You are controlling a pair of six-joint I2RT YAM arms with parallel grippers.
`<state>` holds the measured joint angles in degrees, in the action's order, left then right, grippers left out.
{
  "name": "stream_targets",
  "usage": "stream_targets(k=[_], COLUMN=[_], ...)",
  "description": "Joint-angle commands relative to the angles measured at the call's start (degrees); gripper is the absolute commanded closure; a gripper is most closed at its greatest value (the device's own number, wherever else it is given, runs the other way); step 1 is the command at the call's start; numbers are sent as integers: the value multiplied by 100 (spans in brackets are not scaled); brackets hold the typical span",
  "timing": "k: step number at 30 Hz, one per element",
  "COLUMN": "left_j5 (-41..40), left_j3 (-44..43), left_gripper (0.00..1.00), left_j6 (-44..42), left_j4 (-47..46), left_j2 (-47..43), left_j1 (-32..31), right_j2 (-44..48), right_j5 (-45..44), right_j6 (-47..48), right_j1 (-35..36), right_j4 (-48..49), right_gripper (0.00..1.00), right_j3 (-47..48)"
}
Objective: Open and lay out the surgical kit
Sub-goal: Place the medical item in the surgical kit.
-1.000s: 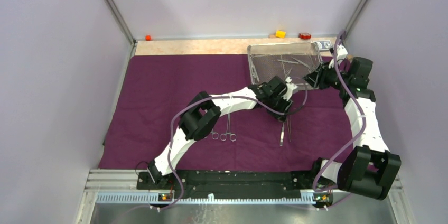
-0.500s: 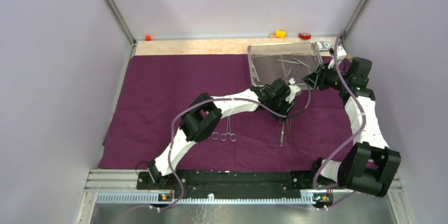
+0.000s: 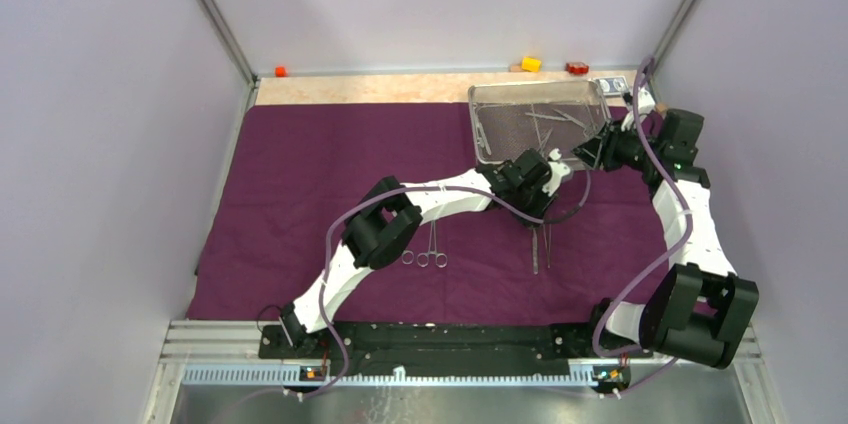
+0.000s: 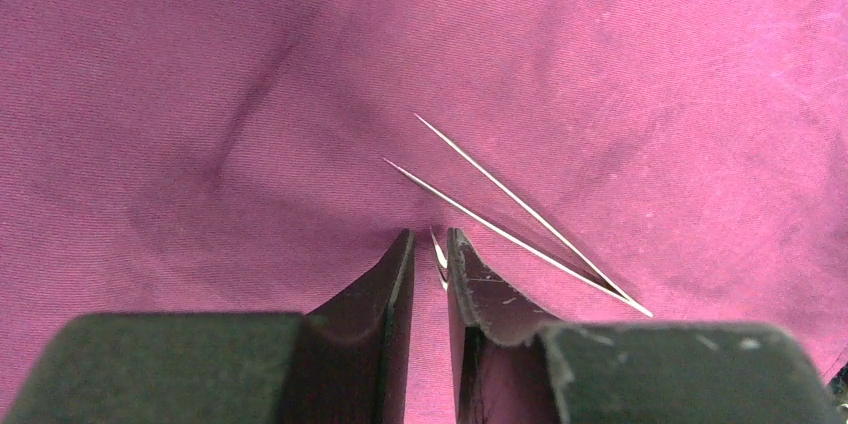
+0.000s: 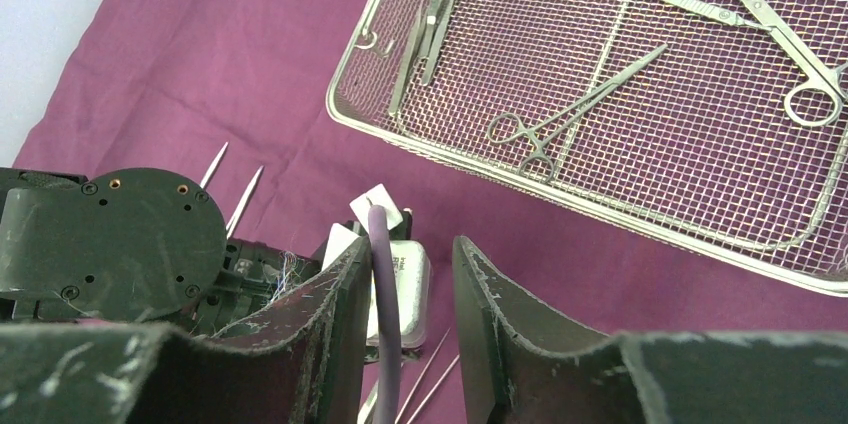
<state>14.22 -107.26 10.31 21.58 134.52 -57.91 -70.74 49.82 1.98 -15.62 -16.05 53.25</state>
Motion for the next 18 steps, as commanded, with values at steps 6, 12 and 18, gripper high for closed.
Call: stream_targets(k=[6, 12, 18], left_j5=[413, 709, 913], left_j3=[71, 522, 836], left_gripper=[89, 97, 100], left_j6=[-311, -573, -733], left_j4=[-131, -532, -800], left_j2=[-295, -650, -870], left_j1=[-89, -77, -48], right_j2=[-63, -74, -67], right_j5=[54, 71, 102], right_j6=[163, 152, 145], right_j1=[-122, -152, -165], right_j4=[35, 24, 14], right_gripper=[66, 66, 66], right_j3=[96, 89, 89])
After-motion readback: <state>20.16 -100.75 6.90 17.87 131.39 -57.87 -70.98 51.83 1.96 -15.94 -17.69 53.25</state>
